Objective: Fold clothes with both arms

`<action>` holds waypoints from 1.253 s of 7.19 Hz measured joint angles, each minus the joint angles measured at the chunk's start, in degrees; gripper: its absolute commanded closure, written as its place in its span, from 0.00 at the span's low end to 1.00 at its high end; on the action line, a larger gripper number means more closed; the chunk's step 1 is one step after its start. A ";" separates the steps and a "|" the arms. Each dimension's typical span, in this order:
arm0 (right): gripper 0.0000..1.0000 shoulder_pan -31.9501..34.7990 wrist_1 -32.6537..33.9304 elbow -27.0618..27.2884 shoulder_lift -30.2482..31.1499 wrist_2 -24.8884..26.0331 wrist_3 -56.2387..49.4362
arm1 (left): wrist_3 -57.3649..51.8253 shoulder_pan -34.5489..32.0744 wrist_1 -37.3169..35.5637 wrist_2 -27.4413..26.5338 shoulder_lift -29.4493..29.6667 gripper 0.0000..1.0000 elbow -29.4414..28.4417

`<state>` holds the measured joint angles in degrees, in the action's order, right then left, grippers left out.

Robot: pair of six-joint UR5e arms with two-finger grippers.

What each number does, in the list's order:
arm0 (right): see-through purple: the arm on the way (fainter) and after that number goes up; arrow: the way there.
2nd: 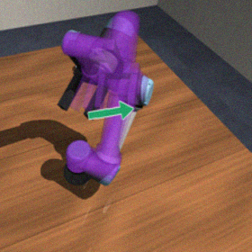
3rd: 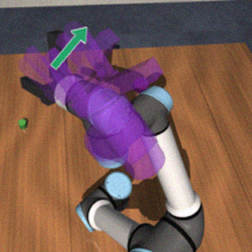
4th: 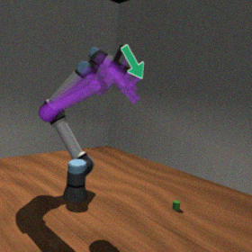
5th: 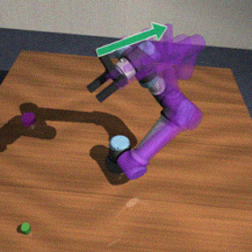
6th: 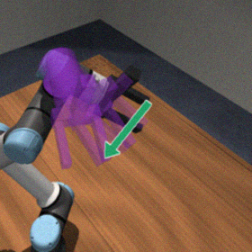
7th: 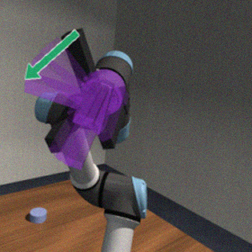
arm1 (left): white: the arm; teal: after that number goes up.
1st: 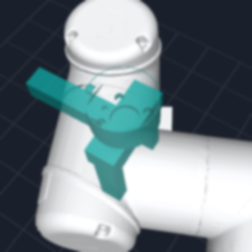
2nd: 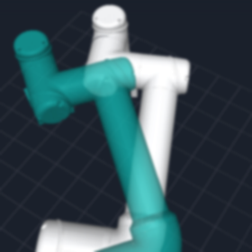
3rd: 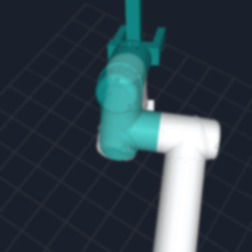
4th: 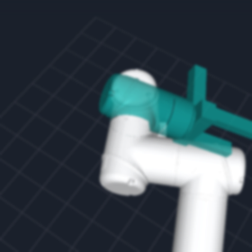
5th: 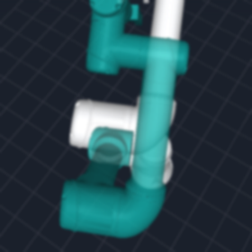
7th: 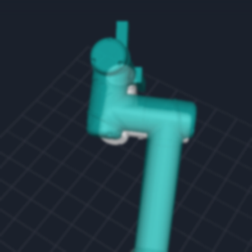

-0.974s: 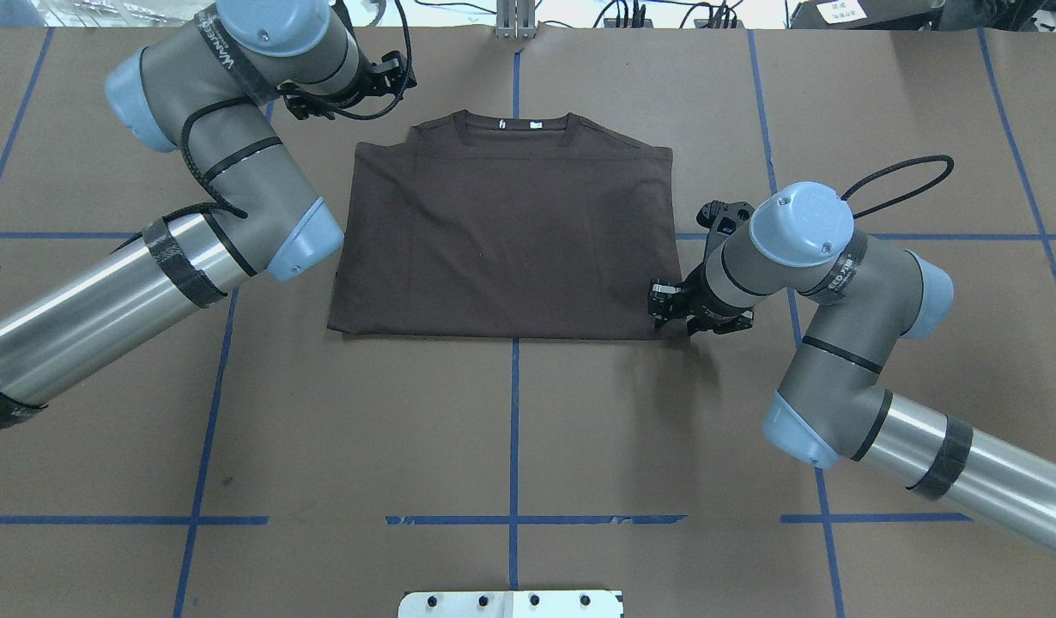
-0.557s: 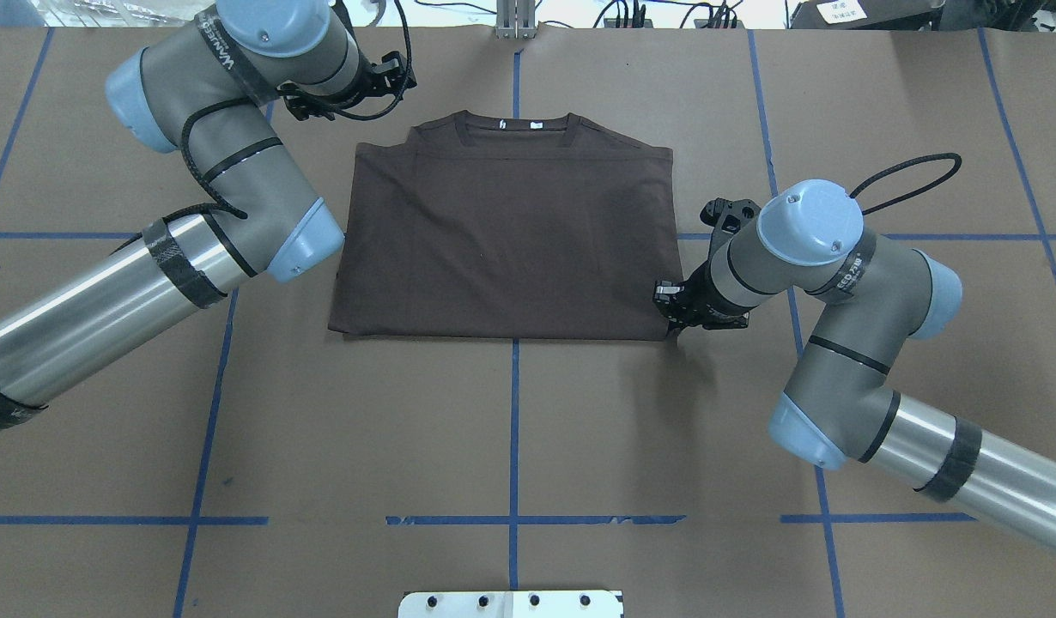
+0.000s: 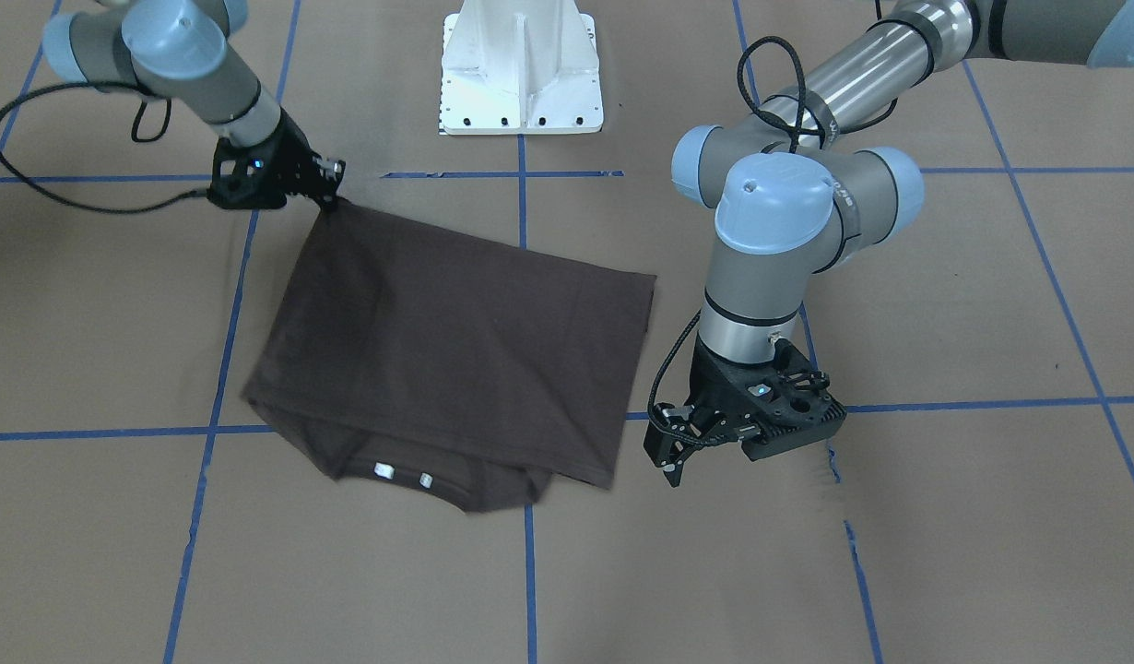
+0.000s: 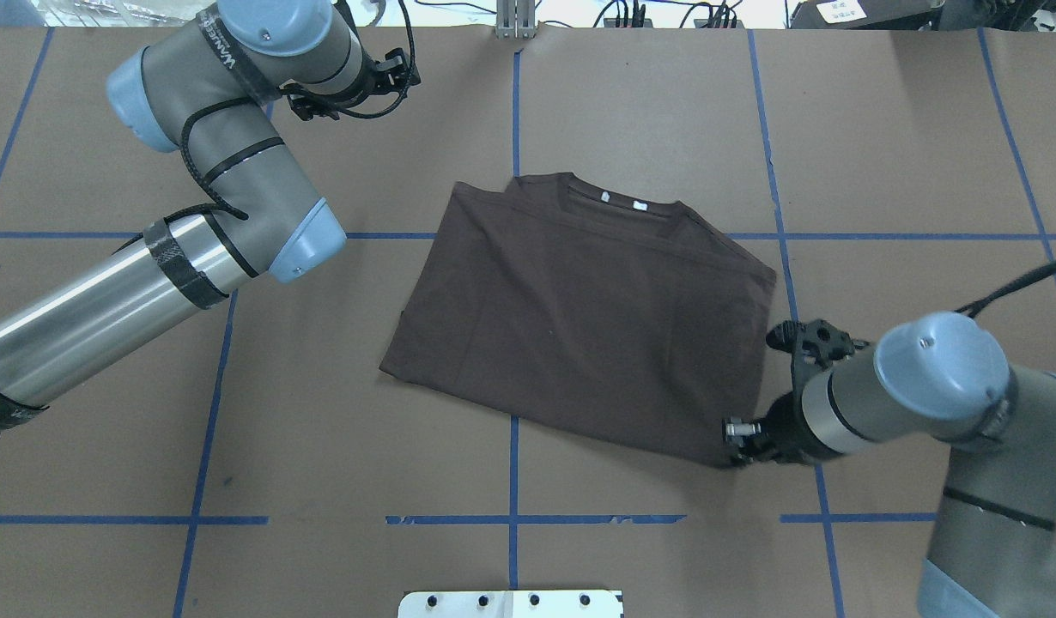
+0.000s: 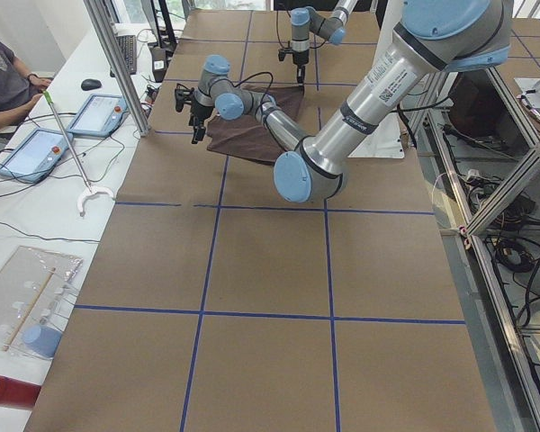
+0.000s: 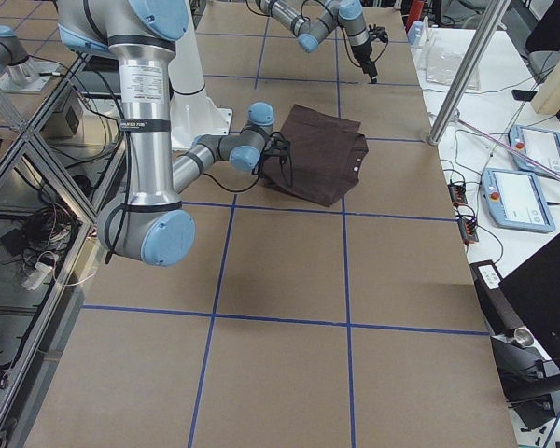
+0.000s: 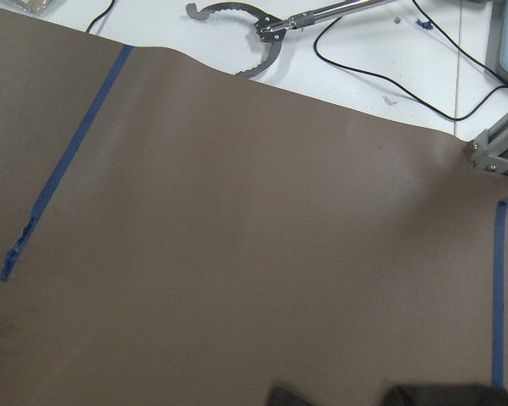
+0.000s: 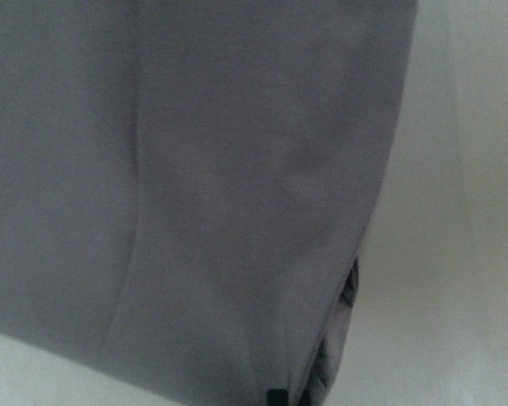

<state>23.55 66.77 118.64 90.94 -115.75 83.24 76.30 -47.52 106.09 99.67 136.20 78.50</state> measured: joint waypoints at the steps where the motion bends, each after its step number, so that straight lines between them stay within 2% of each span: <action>1: 0.14 -5.77 -0.09 3.94 3.97 0.46 3.24 | 0.91 0.38 -0.08 0.00 0.02 0.00 0.60; 2: 0.00 -10.53 -0.19 6.01 5.87 1.15 6.45 | 1.64 0.95 -0.16 0.00 -0.18 0.00 1.56; 4: 0.00 -13.06 -0.47 8.10 6.51 3.01 8.90 | 2.97 3.59 -2.18 0.72 -2.90 0.00 7.49; 5: 0.00 -10.72 -0.54 8.63 5.95 3.72 9.07 | 5.37 6.11 -4.68 1.91 -5.09 0.01 12.36; 7: 0.00 -1.13 -0.62 8.79 2.44 3.11 8.89 | 16.86 14.83 -7.51 2.22 -11.91 0.01 22.15; 9: 0.00 6.54 -0.60 8.53 -1.53 0.79 8.72 | 26.54 23.21 -7.72 -0.73 -15.29 0.04 24.71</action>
<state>30.10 66.18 127.17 89.40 -114.96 91.96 102.85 -24.30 98.37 98.94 120.90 103.20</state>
